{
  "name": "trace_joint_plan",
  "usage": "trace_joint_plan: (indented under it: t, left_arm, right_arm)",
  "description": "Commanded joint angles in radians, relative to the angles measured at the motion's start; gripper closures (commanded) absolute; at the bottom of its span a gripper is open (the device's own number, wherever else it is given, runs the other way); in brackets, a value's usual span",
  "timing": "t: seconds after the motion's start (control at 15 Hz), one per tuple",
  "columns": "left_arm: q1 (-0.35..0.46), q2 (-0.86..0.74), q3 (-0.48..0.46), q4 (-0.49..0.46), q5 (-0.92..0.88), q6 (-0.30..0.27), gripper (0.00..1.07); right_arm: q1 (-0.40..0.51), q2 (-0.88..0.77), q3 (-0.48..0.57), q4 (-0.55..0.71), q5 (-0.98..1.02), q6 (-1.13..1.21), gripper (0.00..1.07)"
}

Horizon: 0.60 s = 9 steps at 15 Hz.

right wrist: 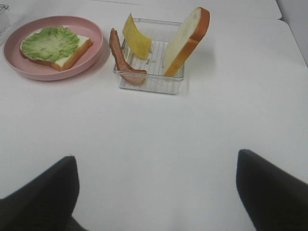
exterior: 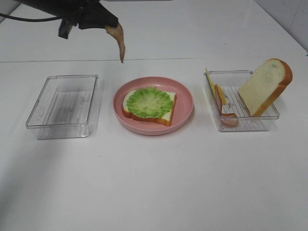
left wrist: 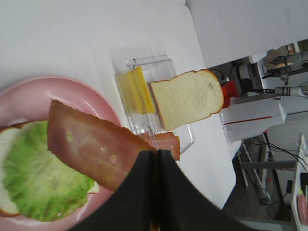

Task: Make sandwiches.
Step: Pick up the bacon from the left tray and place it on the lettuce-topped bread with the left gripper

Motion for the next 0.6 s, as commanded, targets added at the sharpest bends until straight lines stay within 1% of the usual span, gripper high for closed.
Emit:
trace_joint_plan:
  t: [0.07, 0.2, 0.27, 0.33, 0.4, 0.53, 0.6]
  left_arm:
    - [-0.050, 0.057, -0.024, -0.058, 0.006, 0.019, 1.07]
    - [-0.106, 0.125, -0.060, -0.089, 0.010, 0.019, 1.07]
    - [-0.117, 0.138, -0.065, -0.096, 0.010, 0.022, 1.07]
    - [-0.147, 0.185, -0.089, -0.123, 0.010, 0.050, 1.07]
    - [-0.159, 0.221, -0.102, -0.141, 0.010, 0.066, 1.07]
    - [-0.162, 0.276, -0.105, -0.170, 0.029, 0.066, 1.07]
    - [-0.160, 0.278, -0.105, -0.167, 0.032, 0.066, 1.07]
  right_arm:
    - [-0.004, -0.020, 0.002, 0.001, -0.006, -0.010, 0.28]
    - [-0.004, -0.020, 0.002, 0.001, -0.006, -0.010, 0.28]
    - [-0.004, -0.020, 0.002, 0.001, -0.006, -0.010, 0.28]
    - [-0.004, -0.020, 0.002, 0.001, -0.006, -0.010, 0.28]
    - [-0.004, -0.020, 0.002, 0.001, -0.006, -0.010, 0.28]
    - [-0.004, -0.020, 0.002, 0.001, -0.006, -0.010, 0.28]
    - [-0.004, -0.020, 0.002, 0.001, -0.006, -0.010, 0.28]
